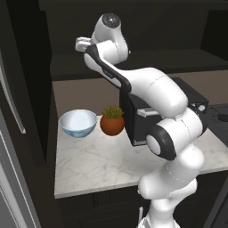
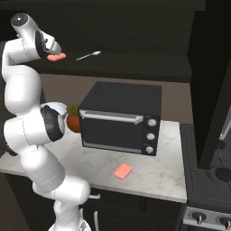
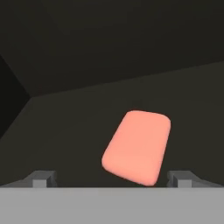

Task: Pick the bar soap and bar soap from the cabinet and place them on the counter.

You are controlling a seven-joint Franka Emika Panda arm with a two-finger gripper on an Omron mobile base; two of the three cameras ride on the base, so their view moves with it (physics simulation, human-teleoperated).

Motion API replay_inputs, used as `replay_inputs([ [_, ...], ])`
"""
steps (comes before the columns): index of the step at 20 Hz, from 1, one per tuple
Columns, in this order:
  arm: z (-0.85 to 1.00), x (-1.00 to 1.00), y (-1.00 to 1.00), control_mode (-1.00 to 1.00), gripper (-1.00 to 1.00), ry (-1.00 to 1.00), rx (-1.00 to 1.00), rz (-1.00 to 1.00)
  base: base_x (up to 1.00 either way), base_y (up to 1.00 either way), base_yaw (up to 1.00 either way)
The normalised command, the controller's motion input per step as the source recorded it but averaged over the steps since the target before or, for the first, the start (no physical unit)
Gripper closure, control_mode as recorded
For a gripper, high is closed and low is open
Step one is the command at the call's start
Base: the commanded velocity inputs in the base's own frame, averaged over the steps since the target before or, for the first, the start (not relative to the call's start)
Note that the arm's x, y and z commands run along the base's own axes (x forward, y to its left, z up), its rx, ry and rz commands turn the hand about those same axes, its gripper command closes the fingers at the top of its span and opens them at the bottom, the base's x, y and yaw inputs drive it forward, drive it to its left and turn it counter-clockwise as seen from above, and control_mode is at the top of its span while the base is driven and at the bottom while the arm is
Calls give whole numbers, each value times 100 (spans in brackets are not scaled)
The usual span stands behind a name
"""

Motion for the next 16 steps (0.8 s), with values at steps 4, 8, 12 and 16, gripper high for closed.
replay_inputs([
  [4, -10, 20, 3, -100, -100, 2, 0, 0, 0, 0, 0],
  [8, -10, 16, 0, -100, -100, 2, -1, 0, 0, 0, 0],
  [12, -9, 14, 0, -100, -100, 1, -1, 0, 0, 0, 0],
  [16, -6, 19, 0, -100, -100, 1, -1, 0, 0, 0, 0],
])
